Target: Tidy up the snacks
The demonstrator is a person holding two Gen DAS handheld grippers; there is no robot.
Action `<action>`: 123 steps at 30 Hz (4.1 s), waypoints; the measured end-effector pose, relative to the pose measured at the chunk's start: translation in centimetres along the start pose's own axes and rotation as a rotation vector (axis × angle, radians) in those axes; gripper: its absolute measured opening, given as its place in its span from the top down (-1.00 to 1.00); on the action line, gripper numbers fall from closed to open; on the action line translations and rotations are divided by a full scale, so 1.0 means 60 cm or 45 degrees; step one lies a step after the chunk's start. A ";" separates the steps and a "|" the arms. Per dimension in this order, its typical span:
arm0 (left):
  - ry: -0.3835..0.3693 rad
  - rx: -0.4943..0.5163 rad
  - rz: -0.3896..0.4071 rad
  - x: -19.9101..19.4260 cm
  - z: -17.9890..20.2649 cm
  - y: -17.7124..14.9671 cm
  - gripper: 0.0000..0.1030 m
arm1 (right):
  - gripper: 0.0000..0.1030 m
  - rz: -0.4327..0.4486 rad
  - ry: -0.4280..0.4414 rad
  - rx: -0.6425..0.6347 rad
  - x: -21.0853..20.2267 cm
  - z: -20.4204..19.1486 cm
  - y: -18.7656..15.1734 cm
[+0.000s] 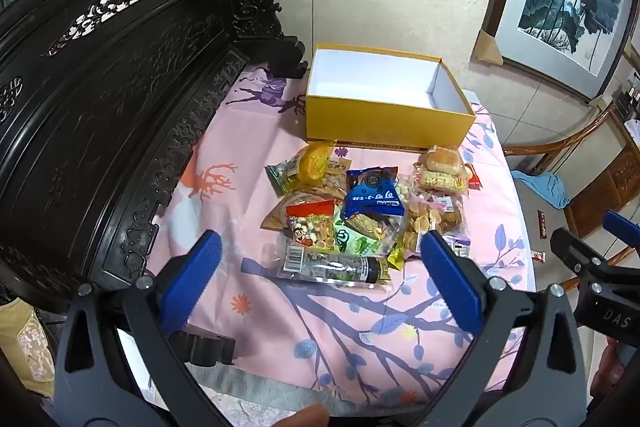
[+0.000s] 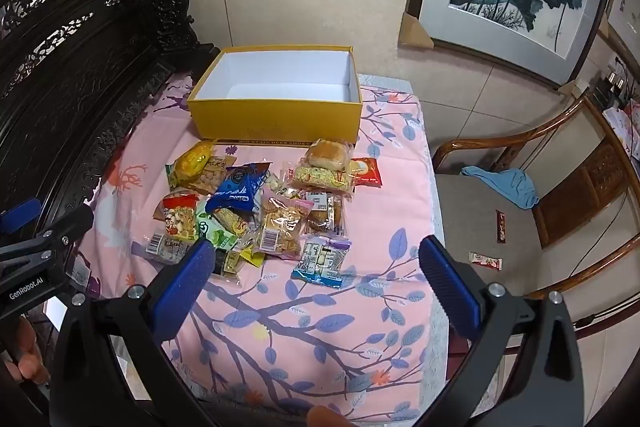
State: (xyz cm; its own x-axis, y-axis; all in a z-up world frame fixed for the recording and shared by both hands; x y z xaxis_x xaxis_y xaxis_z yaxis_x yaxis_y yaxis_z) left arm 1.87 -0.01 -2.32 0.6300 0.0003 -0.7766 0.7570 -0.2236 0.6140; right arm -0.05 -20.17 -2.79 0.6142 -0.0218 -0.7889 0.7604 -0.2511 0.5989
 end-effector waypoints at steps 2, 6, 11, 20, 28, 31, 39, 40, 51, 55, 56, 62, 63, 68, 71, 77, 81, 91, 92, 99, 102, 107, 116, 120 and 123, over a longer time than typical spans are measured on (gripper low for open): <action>0.000 -0.001 -0.004 0.000 0.000 0.000 -0.96 | -0.97 -0.003 -0.001 0.000 0.000 0.000 0.000; -0.001 0.002 -0.003 0.000 0.002 0.001 -0.96 | -0.97 -0.006 -0.001 0.000 -0.001 0.001 -0.001; -0.003 0.000 -0.004 -0.002 -0.003 -0.007 -0.96 | -0.97 -0.002 -0.001 0.001 -0.001 0.002 -0.001; 0.003 0.003 -0.007 -0.004 0.000 -0.008 -0.96 | -0.97 -0.006 0.002 -0.002 -0.001 0.005 0.002; 0.010 0.002 -0.014 -0.006 0.007 -0.008 -0.96 | -0.97 -0.006 0.001 -0.003 0.001 0.000 -0.002; 0.008 0.001 -0.014 -0.006 0.006 -0.008 -0.96 | -0.97 -0.007 0.000 -0.003 0.002 0.001 -0.001; 0.009 0.001 -0.016 -0.005 0.007 -0.008 -0.96 | -0.97 -0.007 0.000 -0.003 0.002 0.002 0.000; 0.009 0.001 -0.016 -0.005 0.007 -0.008 -0.96 | -0.97 -0.007 0.001 -0.003 0.001 0.002 0.000; 0.006 0.001 -0.016 -0.003 0.007 -0.008 -0.96 | -0.97 -0.011 -0.001 -0.002 0.005 0.002 -0.002; 0.006 0.004 -0.018 -0.001 0.009 -0.006 -0.96 | -0.97 -0.018 0.002 -0.006 0.013 0.009 -0.001; 0.006 0.003 -0.018 -0.001 0.009 -0.006 -0.96 | -0.97 -0.018 0.001 -0.006 0.012 0.007 -0.001; 0.006 0.002 -0.018 -0.001 0.010 -0.006 -0.96 | -0.97 -0.024 -0.003 -0.005 0.016 0.008 0.001; 0.006 0.003 -0.018 0.000 0.010 -0.006 -0.96 | -0.97 -0.024 -0.003 -0.006 0.017 0.009 0.000; 0.005 0.003 -0.020 0.000 0.010 -0.006 -0.96 | -0.97 -0.024 -0.004 -0.005 0.016 0.007 0.001; 0.005 0.003 -0.020 0.000 0.010 -0.005 -0.96 | -0.97 -0.026 -0.004 -0.005 0.017 0.008 0.000; 0.005 0.002 -0.020 0.000 0.010 -0.005 -0.96 | -0.97 -0.027 -0.003 -0.008 0.019 0.009 0.001; 0.004 0.004 -0.024 0.002 0.011 -0.005 -0.96 | -0.97 -0.030 -0.004 -0.006 0.019 0.009 0.001; 0.000 0.006 -0.027 0.011 0.017 -0.005 -0.96 | -0.97 -0.040 -0.003 -0.010 0.026 0.006 0.001; 0.000 0.007 -0.029 0.014 0.018 -0.005 -0.96 | -0.97 -0.043 0.000 -0.010 0.029 0.005 0.001; 0.019 -0.007 -0.005 0.049 -0.006 -0.017 -0.96 | -0.97 -0.059 0.048 -0.055 0.065 0.000 0.002; 0.023 -0.023 0.005 0.088 -0.023 -0.038 -0.96 | -0.97 -0.083 0.103 -0.086 0.115 0.003 -0.011; 0.010 -0.005 -0.036 0.146 -0.041 -0.072 -0.96 | -0.93 -0.233 0.154 -0.112 0.219 -0.003 -0.036; -0.067 0.043 -0.045 0.215 -0.031 -0.109 -0.96 | -0.71 -0.428 0.244 -0.065 0.360 -0.046 -0.058; -0.100 0.102 -0.029 0.237 -0.019 -0.120 -0.96 | -0.71 -0.481 0.169 0.003 0.410 -0.040 -0.062; -0.117 0.197 -0.023 0.249 -0.002 -0.126 -0.96 | -0.69 -0.534 0.181 0.069 0.434 -0.040 -0.068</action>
State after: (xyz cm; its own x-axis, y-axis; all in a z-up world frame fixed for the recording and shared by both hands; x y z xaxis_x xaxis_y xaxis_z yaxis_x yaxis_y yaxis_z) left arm 5.59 1.79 -18.55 0.5927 -0.0816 -0.8013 0.7278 -0.3719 0.5762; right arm 13.33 -17.37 -25.46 0.2810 0.2250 -0.9330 0.9401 -0.2602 0.2204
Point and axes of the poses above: each gripper's, at about its wrist camera, not at the fingertips, and x roughly the way its jaws point, z to its right, y to its top, the point moved 3 cm from there along x, roughly the way its jaws point, and after that the axes turned 14 degrees about x, right-handed, at the moved point
